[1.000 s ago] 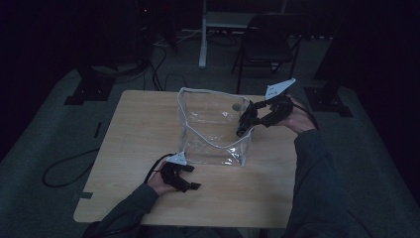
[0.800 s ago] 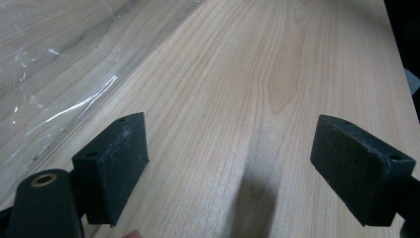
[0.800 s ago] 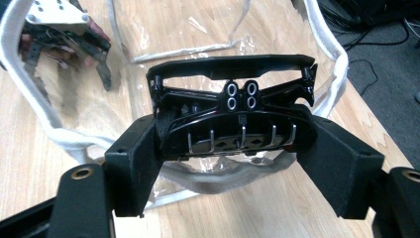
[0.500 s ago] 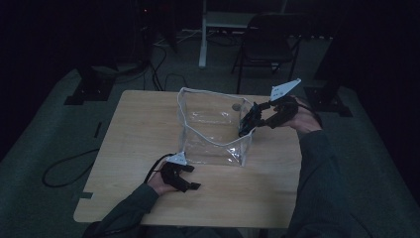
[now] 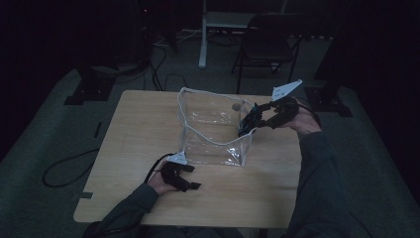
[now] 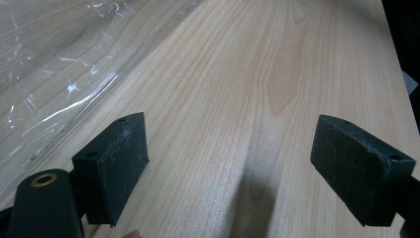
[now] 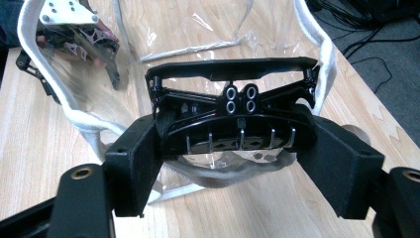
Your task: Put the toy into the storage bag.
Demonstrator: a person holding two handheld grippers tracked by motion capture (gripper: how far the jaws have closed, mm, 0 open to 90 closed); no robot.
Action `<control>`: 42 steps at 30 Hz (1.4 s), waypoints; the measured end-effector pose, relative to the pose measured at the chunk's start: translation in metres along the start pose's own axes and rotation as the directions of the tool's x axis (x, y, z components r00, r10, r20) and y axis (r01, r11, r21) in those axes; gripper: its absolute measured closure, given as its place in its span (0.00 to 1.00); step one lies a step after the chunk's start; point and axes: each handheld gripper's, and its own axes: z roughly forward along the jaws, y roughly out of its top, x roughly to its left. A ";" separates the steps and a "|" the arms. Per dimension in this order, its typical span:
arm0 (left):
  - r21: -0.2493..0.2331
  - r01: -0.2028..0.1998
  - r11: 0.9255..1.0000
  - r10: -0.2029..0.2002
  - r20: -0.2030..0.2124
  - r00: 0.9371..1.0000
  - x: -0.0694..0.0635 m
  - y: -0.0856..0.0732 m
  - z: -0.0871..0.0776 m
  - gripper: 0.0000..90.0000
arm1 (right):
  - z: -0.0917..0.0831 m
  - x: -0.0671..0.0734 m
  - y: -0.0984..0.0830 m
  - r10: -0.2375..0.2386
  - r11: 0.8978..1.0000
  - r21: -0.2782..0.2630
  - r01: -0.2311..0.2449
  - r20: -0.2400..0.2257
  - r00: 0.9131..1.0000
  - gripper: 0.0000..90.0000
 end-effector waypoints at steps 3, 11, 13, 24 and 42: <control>0.001 0.000 1.000 0.000 0.000 1.000 0.000 0.000 0.000 0.17 | 0.000 0.000 -0.003 0.003 1.000 -0.007 -0.003 -0.002 1.000 0.29; 0.002 -0.001 1.000 0.001 0.000 1.000 0.000 0.000 0.000 0.17 | -0.002 0.000 -0.010 0.016 1.000 -0.016 -0.016 0.005 1.000 0.29; 0.002 -0.004 1.000 0.004 -0.003 1.000 0.000 0.000 0.000 0.17 | -0.002 0.000 -0.009 0.014 1.000 -0.007 -0.014 0.005 1.000 0.29; 0.001 -0.010 1.000 0.010 -0.006 1.000 -0.001 0.000 0.000 0.17 | -0.001 0.000 -0.008 0.015 1.000 0.006 -0.015 0.003 1.000 0.29; 0.004 -0.012 1.000 0.012 -0.003 1.000 -0.001 0.000 0.000 0.17 | -0.002 0.000 -0.009 0.056 0.996 0.063 -0.057 0.016 0.998 0.26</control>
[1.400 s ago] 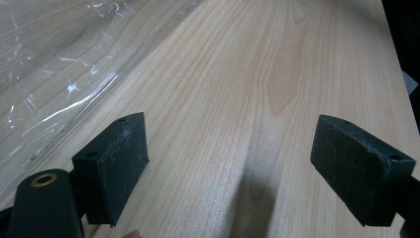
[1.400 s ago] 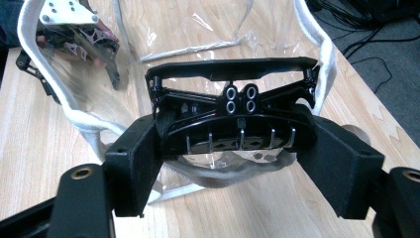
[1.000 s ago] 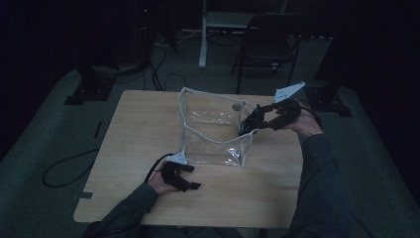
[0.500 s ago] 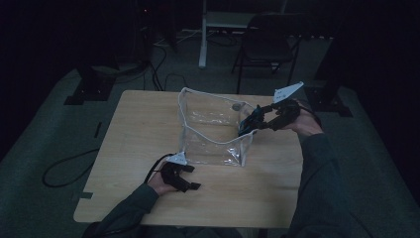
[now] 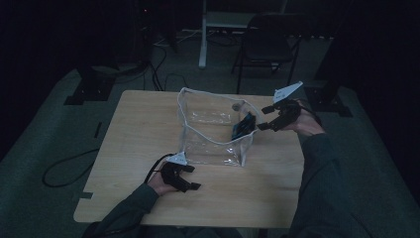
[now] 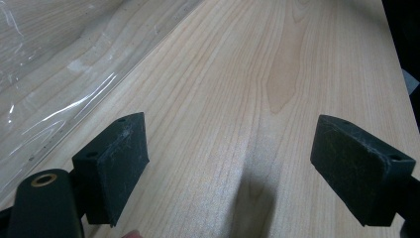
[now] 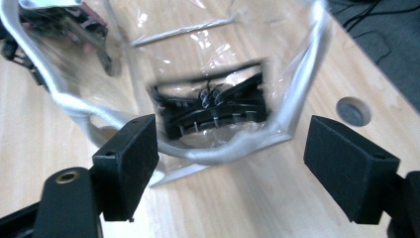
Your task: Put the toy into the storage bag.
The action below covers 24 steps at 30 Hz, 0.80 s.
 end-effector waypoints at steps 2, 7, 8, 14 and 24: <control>0.001 0.001 1.000 -0.001 0.001 1.000 0.000 0.000 0.000 0.17 | 0.000 0.001 -0.002 -0.005 1.000 0.010 0.005 -0.003 1.000 0.28; 0.001 0.001 1.000 -0.001 0.001 1.000 0.000 0.000 0.000 0.17 | 0.000 0.000 -0.006 0.000 1.000 -0.009 0.000 0.011 1.000 0.30; 0.002 0.000 1.000 0.000 0.001 1.000 0.000 0.000 0.000 0.17 | 0.000 0.000 -0.007 0.002 1.000 -0.016 -0.002 0.027 1.000 0.30; -0.002 0.004 1.000 -0.004 0.001 1.000 0.000 0.000 0.000 0.17 | -0.007 0.005 -0.014 0.007 0.998 -0.061 -0.002 0.089 0.996 0.34; 0.003 0.000 1.000 0.000 0.002 1.000 0.000 0.000 0.000 0.17 | -0.013 0.025 -0.033 0.015 0.992 -0.122 0.008 0.188 0.982 0.35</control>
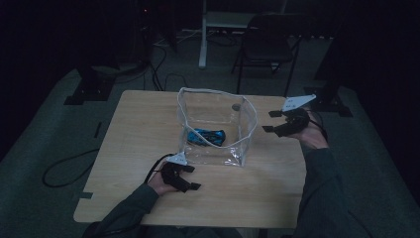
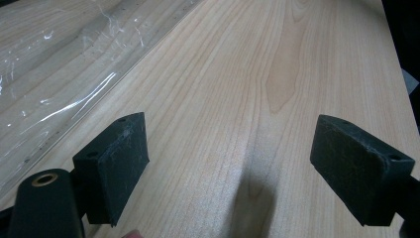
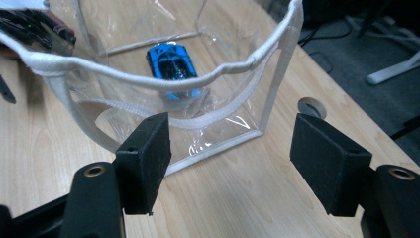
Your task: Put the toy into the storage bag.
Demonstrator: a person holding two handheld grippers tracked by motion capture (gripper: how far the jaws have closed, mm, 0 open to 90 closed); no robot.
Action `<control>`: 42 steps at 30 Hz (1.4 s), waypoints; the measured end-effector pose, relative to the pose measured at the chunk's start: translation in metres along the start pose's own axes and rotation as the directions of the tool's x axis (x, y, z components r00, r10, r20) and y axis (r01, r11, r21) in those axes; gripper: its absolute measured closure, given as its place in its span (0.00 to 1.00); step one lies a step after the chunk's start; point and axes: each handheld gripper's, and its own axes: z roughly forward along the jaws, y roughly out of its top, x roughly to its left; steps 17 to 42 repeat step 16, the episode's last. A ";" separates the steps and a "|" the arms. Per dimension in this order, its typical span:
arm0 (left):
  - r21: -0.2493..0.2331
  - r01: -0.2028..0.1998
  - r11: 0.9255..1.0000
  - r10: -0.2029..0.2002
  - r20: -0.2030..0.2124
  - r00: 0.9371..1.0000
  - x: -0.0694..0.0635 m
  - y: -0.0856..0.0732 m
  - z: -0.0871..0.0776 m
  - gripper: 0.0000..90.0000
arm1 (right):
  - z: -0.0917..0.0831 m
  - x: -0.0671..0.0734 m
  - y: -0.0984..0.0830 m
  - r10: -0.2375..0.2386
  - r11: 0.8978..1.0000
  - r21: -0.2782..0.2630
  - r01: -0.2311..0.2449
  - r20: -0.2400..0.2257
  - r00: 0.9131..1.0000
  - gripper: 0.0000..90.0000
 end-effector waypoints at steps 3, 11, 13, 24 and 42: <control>0.001 0.001 1.000 -0.001 0.001 1.000 0.000 0.000 0.000 0.17 | -0.002 0.009 -0.010 0.013 0.999 -0.051 -0.011 0.032 0.999 0.36; 0.000 0.003 1.000 -0.003 0.003 1.000 0.000 0.000 0.000 0.17 | 0.008 0.040 -0.040 0.051 0.991 -0.132 -0.036 0.111 0.993 0.37; 0.002 0.002 1.000 -0.002 0.004 1.000 0.001 0.000 0.000 0.17 | 0.013 0.049 -0.047 0.054 0.991 -0.130 -0.039 0.112 0.992 0.37; 0.001 0.005 1.000 -0.005 0.006 1.000 0.001 0.000 0.000 0.17 | 0.019 0.060 -0.056 0.065 0.990 -0.134 -0.048 0.122 0.990 0.37; 0.001 0.005 1.000 -0.005 0.006 1.000 0.001 0.000 0.000 0.17 | 0.019 0.060 -0.056 0.065 0.990 -0.134 -0.048 0.122 0.990 0.37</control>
